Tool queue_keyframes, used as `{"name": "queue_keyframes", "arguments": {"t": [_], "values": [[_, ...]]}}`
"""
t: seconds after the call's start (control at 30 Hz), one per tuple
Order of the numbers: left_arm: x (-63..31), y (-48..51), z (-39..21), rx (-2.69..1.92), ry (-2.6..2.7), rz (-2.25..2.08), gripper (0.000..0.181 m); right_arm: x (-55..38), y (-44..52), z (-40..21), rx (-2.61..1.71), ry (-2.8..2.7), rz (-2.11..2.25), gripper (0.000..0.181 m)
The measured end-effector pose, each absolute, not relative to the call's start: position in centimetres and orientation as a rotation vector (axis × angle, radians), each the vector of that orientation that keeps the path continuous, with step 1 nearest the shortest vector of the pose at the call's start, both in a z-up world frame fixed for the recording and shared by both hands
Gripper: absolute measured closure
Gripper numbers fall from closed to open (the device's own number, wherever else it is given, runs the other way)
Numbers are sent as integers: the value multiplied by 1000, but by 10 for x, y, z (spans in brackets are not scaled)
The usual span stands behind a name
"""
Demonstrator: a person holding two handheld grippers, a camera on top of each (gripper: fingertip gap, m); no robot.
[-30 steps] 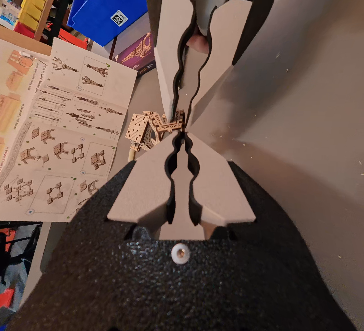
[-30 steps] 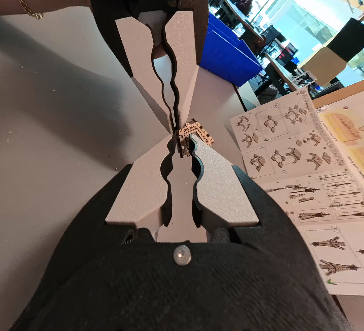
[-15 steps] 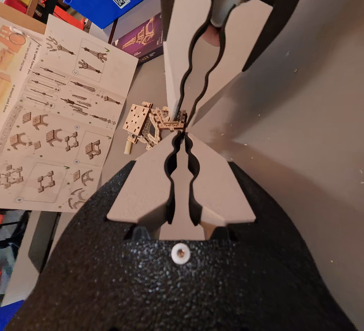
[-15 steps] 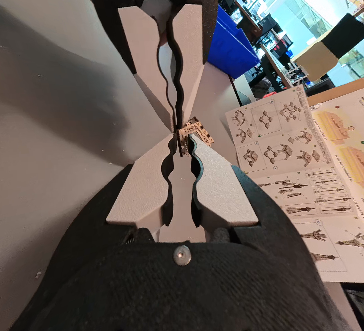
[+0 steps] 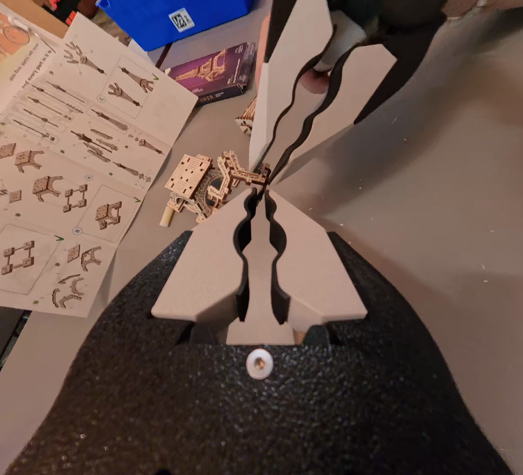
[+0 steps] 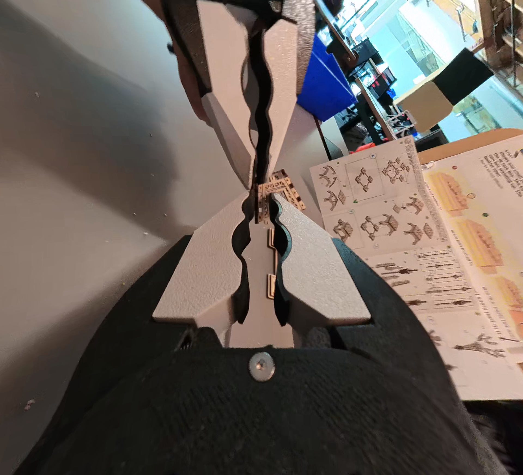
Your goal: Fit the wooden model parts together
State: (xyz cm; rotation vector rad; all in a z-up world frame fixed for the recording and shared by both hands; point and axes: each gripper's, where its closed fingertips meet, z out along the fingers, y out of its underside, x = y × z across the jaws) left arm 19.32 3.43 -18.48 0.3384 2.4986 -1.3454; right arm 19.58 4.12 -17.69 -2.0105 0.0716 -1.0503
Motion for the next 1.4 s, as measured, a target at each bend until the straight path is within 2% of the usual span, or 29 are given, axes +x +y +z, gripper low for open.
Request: {"name": "queue_keyframes", "arguments": {"t": [0.03,0.2,0.6,0.87,1.0,1.4], "values": [[192,34,-182,353,2482,-1367,178,195,41,-174,-1983,99,-1006,174],[187,36,-174,366,2476,-1441,179,190,44,-167,-1882,216,-767,174],[195,32,-177,76,2633,-1526,179,199,39,-171,-2006,66,-1142,174],[197,31,-191,166,2596,-1502,177,202,38,-183,-2036,102,-1073,174],[197,35,-189,98,2644,-1558,172,212,34,-192,-2087,97,-1209,173],[212,49,-213,100,2679,-1275,168,207,53,-241,-2234,-80,-1199,172]]}}
